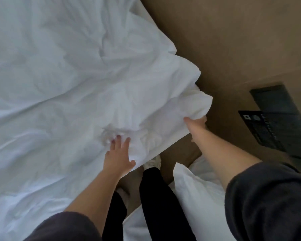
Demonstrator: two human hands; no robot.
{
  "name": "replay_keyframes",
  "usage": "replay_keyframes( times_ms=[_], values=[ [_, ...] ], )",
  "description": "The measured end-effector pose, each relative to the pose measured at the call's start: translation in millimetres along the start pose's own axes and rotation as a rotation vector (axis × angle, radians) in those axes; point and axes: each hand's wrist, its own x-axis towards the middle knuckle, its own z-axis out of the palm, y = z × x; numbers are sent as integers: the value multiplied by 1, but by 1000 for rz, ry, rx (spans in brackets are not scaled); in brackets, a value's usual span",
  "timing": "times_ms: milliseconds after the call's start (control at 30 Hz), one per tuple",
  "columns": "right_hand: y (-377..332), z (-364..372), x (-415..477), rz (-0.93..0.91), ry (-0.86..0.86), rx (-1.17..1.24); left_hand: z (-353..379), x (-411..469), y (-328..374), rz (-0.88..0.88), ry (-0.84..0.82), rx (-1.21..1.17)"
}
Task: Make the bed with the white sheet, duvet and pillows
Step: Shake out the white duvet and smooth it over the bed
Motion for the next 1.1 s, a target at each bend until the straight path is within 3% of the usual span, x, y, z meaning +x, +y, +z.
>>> replay_keyframes(
  times_ms=[100,200,367,633,767,833,967,1100],
  values=[
    [1,9,20,99,-84,198,19,19,5,-45,-71,62],
    [8,25,29,79,-159,204,36,30,4,-62,-82,161],
    [15,21,15,-110,-103,240,47,33,11,-86,-40,200],
    [-14,-2,-57,-104,-223,498,22,-4,3,-103,-108,-108],
    [-37,-21,-112,-220,-226,521,-17,-40,-20,-76,29,-268],
    [-44,-29,-140,-287,-191,490,-42,-64,-29,-29,-57,-307],
    [-46,-44,-193,-346,-79,489,-97,-125,-33,37,-389,-290],
    [-59,-49,-231,-414,24,439,-145,-165,-41,15,-441,-282]
  ],
)
